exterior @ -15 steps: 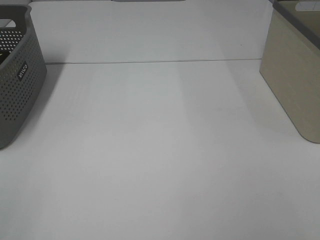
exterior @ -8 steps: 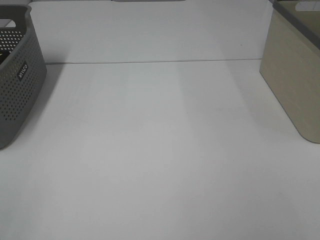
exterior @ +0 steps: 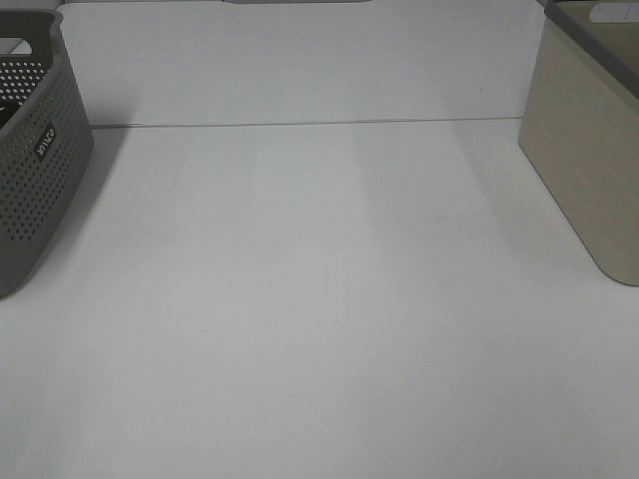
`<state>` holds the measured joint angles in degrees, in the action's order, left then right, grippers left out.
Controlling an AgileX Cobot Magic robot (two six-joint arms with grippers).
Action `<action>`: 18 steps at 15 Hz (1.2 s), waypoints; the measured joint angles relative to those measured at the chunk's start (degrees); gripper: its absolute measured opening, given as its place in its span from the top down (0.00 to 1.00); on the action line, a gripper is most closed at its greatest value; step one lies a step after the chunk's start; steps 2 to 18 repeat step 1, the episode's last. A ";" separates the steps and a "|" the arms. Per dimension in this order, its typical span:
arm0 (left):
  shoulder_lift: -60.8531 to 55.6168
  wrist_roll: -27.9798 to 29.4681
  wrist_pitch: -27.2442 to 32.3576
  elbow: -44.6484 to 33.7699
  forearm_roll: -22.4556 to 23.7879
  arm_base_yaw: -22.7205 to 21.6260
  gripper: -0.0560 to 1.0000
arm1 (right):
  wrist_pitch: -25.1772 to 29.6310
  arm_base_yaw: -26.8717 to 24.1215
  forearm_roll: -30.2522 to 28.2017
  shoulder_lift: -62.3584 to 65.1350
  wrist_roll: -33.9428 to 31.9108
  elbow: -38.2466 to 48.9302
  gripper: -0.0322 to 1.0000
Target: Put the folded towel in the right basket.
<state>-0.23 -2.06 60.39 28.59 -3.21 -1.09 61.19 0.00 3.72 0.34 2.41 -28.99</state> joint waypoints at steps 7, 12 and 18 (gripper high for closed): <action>0.00 0.00 0.00 0.00 0.00 0.00 0.03 | 0.00 0.00 0.00 0.00 0.00 0.00 0.37; 0.00 0.00 0.00 0.00 0.00 0.00 0.03 | 0.00 0.00 0.00 0.00 0.00 0.00 0.37; 0.00 0.00 0.00 0.00 0.00 0.00 0.03 | 0.00 0.00 0.00 0.00 0.00 0.00 0.37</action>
